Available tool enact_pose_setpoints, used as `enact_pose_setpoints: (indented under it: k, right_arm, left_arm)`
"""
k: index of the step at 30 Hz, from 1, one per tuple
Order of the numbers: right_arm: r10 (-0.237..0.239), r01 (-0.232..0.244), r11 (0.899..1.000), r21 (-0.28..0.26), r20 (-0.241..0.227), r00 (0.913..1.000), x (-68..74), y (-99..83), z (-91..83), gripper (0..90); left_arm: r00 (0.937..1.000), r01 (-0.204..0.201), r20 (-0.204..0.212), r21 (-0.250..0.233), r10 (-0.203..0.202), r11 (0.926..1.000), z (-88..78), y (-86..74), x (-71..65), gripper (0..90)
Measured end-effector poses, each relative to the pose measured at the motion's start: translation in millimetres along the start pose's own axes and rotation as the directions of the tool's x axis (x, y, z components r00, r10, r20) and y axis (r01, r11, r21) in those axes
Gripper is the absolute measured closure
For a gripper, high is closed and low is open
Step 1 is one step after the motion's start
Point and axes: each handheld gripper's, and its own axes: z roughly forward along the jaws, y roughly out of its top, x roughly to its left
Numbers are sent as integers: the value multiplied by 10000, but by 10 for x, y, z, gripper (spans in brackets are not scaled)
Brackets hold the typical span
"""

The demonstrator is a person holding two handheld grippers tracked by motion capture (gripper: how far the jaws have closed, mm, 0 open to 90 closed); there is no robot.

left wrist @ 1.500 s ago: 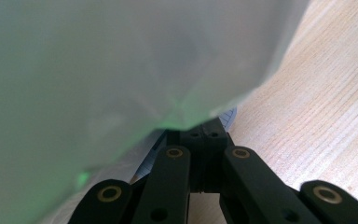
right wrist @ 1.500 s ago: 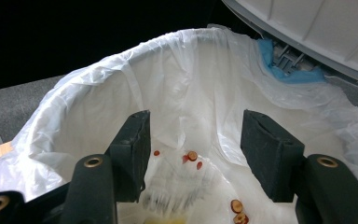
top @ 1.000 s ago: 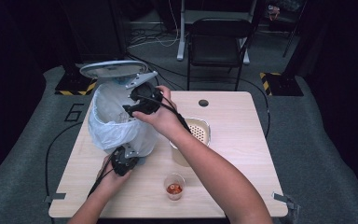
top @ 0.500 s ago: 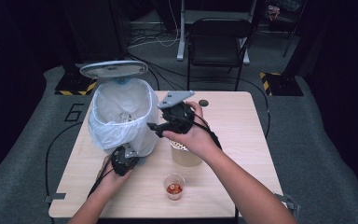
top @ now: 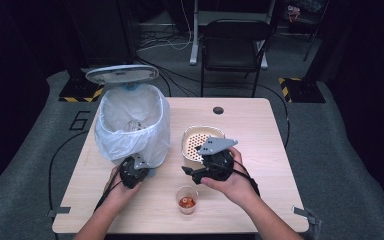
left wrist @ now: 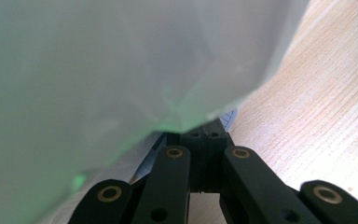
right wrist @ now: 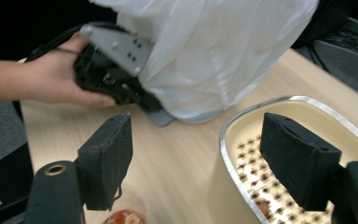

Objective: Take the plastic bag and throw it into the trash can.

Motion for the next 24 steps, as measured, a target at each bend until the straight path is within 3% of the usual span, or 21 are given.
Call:
enact_pose_setpoints:
  k: [8, 18, 24]
  right_arm:
    - [145, -132, 9997, 196, -685, 9975, 139, -351, 161, 166]
    - [-42, 116, 9986, 519, -1409, 9900, 307, -563, 312, 138]
    - [85, 42, 9971, 755, -1666, 9860, 391, -673, 412, 138]
  left_arm:
    - [10000, 43, 12, 50, -43, 10000, -1, 0, 4, 900]
    - [10000, -2, 4, 51, 2, 10000, -3, 1, 4, 900]
    - [10000, 23, 32, 84, -24, 10000, -6, 0, 7, 900]
